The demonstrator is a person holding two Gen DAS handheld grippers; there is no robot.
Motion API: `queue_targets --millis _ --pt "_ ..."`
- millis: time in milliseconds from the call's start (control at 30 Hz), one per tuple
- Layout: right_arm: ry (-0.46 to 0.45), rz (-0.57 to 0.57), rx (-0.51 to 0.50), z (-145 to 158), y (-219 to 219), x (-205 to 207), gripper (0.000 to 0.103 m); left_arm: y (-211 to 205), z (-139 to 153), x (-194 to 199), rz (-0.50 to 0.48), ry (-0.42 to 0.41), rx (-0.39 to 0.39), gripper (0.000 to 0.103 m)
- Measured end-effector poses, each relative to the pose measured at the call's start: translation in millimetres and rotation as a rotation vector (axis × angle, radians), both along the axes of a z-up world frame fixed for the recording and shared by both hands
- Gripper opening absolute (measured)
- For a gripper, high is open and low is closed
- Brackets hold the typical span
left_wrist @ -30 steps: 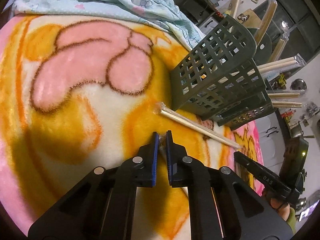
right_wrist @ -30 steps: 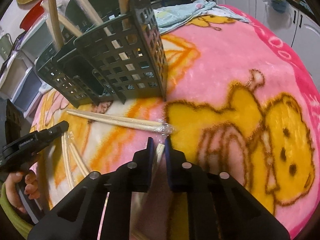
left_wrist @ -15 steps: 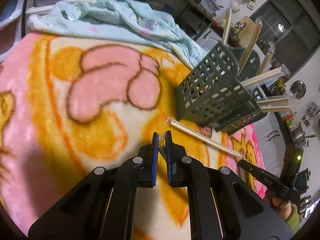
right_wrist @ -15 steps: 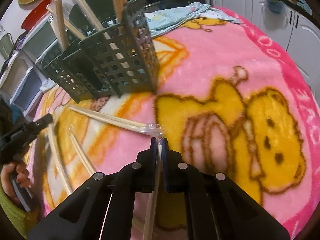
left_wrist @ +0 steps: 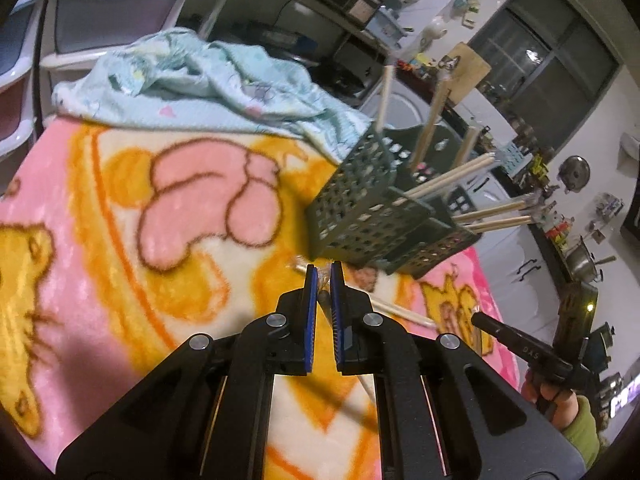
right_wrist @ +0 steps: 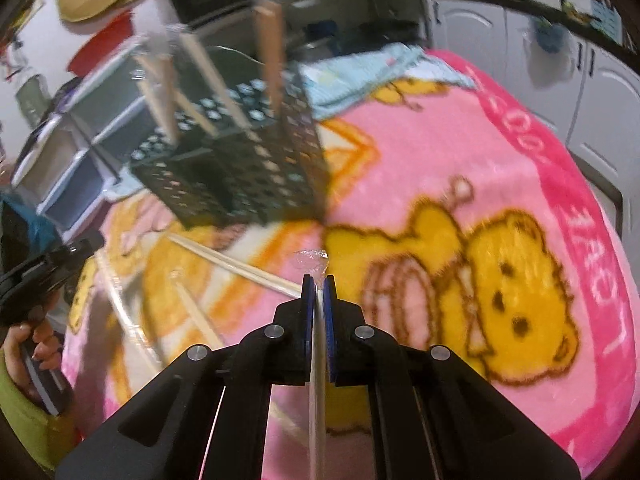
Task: Organize utensils
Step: 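Lift both held chopsticks upright and carry them above the caddy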
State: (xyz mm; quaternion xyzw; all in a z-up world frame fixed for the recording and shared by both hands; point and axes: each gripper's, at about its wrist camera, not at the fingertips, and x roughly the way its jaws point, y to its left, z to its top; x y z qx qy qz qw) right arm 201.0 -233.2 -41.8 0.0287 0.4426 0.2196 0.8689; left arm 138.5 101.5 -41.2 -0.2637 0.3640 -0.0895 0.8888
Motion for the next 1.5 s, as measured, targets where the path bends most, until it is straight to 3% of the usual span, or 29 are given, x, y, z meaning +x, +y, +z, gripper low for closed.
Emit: queue_targets --millis 433,933,1300,1500 --pt "-0.180 0.138 0.018 63 39 -32 0.005 -26 45 -13 -0.065 -0.115 0.018 0.004" --pt "-0.480 0.196 0.062 155 61 -43 0.005 -45 112 -3 -0.115 -0.265 0.048 0.003" --pt "-0.600 0.186 0.105 203 61 -30 0.005 -44 171 16 -0.089 -0.398 0.047 0.003" --pt "-0.636 0.171 0.109 220 62 -20 0.005 -41 198 28 -0.053 -0.460 0.084 0.003"
